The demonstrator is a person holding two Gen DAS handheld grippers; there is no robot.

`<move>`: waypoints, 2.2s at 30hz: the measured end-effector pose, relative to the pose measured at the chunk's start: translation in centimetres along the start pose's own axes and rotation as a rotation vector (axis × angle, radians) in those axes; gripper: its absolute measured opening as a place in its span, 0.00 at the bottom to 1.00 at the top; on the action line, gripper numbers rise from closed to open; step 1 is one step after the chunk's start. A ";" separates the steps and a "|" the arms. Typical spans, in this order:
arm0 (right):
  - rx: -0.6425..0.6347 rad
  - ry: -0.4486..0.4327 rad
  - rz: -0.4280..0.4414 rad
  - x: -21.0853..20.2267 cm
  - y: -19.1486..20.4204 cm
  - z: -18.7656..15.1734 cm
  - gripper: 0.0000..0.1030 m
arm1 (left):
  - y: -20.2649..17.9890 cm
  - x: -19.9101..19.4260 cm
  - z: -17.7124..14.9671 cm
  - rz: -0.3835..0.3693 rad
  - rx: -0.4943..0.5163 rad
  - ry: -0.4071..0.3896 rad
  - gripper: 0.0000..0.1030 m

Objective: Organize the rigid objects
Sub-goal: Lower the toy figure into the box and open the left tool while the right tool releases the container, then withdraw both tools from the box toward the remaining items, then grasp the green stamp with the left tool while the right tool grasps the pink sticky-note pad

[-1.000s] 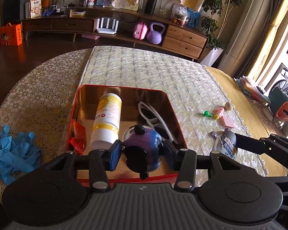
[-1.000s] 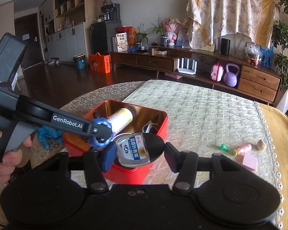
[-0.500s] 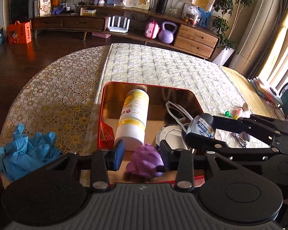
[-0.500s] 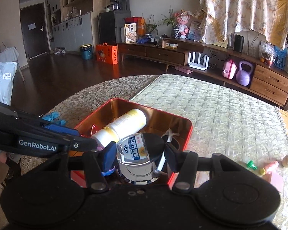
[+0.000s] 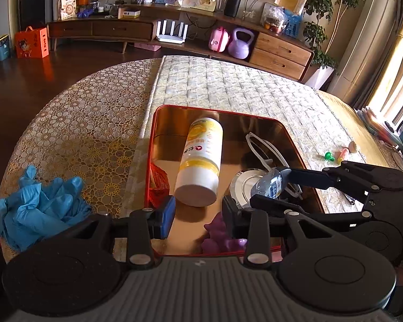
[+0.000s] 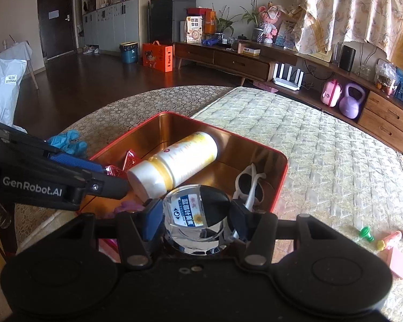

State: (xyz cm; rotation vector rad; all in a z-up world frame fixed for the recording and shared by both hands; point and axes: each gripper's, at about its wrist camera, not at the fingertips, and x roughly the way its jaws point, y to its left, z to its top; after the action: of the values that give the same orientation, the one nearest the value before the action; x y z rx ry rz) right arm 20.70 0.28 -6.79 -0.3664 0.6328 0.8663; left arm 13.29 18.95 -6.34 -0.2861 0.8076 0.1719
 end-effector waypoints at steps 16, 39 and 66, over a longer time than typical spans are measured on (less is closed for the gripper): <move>0.045 -0.044 0.041 -3.9 0.2 -0.9 0.60 | -0.7 -0.8 -1.2 0.012 0.003 0.007 0.39; 0.244 -0.125 -0.001 -13.2 -3.3 -4.8 0.83 | -6.9 -3.8 -2.1 -0.048 0.089 -0.043 0.58; 0.436 -0.146 -0.231 -17.4 -13.8 -13.0 1.00 | -19.1 0.9 -3.5 -0.133 0.234 -0.020 0.77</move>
State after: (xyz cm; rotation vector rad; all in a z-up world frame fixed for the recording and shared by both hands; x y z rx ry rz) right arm 18.51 -25.25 -4.74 0.0195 0.6118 0.5102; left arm 16.46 -0.27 -5.75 -0.1160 0.7782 -0.0445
